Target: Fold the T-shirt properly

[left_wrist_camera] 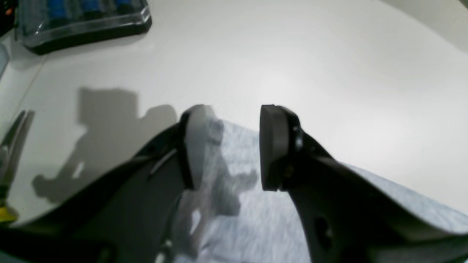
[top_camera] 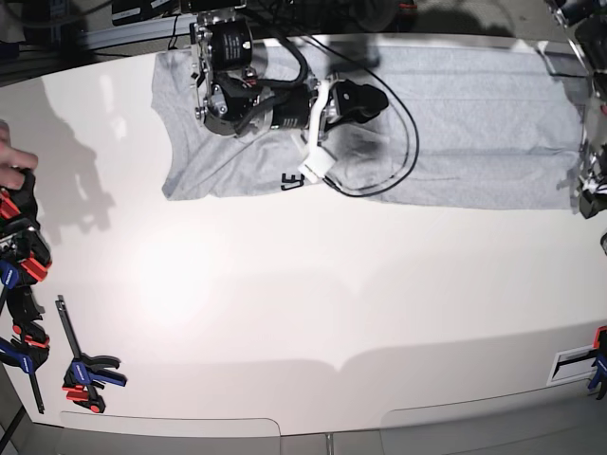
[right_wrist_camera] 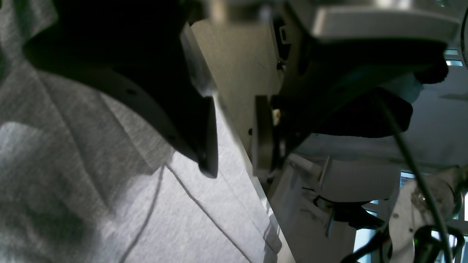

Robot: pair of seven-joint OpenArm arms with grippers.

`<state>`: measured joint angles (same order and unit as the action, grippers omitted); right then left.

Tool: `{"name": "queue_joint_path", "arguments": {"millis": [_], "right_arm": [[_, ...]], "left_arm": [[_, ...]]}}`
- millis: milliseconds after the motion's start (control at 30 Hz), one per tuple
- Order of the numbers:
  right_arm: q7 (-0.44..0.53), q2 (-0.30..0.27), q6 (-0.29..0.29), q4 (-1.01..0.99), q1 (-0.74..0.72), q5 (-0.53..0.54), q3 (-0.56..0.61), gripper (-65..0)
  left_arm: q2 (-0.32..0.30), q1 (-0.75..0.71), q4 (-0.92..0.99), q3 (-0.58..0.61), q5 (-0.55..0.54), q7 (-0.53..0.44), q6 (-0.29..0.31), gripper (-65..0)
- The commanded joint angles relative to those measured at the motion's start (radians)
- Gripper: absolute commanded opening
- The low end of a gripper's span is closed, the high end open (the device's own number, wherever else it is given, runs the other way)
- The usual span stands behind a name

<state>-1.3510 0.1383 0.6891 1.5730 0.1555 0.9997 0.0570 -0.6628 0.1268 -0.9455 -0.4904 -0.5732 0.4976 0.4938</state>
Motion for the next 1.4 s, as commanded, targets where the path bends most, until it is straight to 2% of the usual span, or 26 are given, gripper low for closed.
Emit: {"name": "queue_joint_path", "arguments": {"millis": [0,67,133,267,400,500,600,767,800,967,1100,1233,1300,1333,1367], "right_arm": [[0.015,0.009,0.009,0.020,-0.011,0.033,0.002,-49.6],[0.014,0.009,0.009,0.020,-0.011,0.032,0.002,-49.6],[0.014,0.009,0.009,0.020,-0.011,0.032,0.002,-49.6],[0.014,0.008,0.009,0.020,-0.011,0.029,0.002,-49.6],[0.015,0.009,0.009,0.020,-0.011,0.029,0.002,-49.6],[0.015,0.009,0.009,0.020,-0.011,0.029,0.002,-49.6],[0.015,0.009,0.009,0.020,-0.011,0.029,0.002,-49.6],[0.015,0.009,0.009,0.020,-0.011,0.029,0.002,-49.6],[0.015,0.009,0.009,0.020,-0.011,0.029,0.002,-49.6],[0.014,0.009,0.009,0.020,-0.011,0.029,0.002,-49.6],[0.015,0.009,0.009,0.020,-0.011,0.029,0.002,-49.6],[0.014,0.009,0.009,0.020,-0.011,0.029,0.002,-49.6],[0.015,0.009,0.009,0.020,-0.011,0.029,0.002,-49.6],[0.015,0.009,0.009,0.020,-0.011,0.029,0.002,-49.6],[0.014,0.009,0.009,0.020,-0.011,0.029,0.002,-49.6]], "left_arm": [[-0.029,0.037,0.013,0.035,0.012,-0.017,-0.017,-43.2],[-0.035,0.087,0.088,0.110,0.065,-0.034,-0.055,-43.2],[-0.037,0.137,0.177,0.153,0.095,-0.059,-0.065,-43.2],[-0.035,0.209,0.313,0.165,0.094,-0.078,-0.064,-43.3],[-0.035,0.222,0.367,0.165,0.094,-0.108,-0.063,-44.1],[-0.036,0.219,0.373,0.165,0.094,-0.150,-0.063,-53.1],[-0.039,0.216,0.373,0.165,0.093,-0.204,-0.063,-65.0],[-0.059,0.211,0.357,0.164,0.071,-0.215,-0.056,-65.0],[-0.071,0.203,0.351,0.164,0.041,-0.214,-0.041,-65.0],[-0.134,0.141,0.307,0.164,-0.143,-0.158,0.112,-65.0],[-0.158,0.093,0.278,0.155,-0.208,-0.112,0.163,-65.0],[-0.152,0.073,0.267,0.122,-0.191,-0.142,0.164,-65.0],[-0.145,0.079,0.267,0.125,-0.108,-0.185,0.132,-65.0],[-0.136,0.081,0.267,0.125,-0.055,-0.212,0.094,-59.9],[-0.125,0.087,0.267,0.125,-0.010,-0.232,0.061,-51.2]]}}
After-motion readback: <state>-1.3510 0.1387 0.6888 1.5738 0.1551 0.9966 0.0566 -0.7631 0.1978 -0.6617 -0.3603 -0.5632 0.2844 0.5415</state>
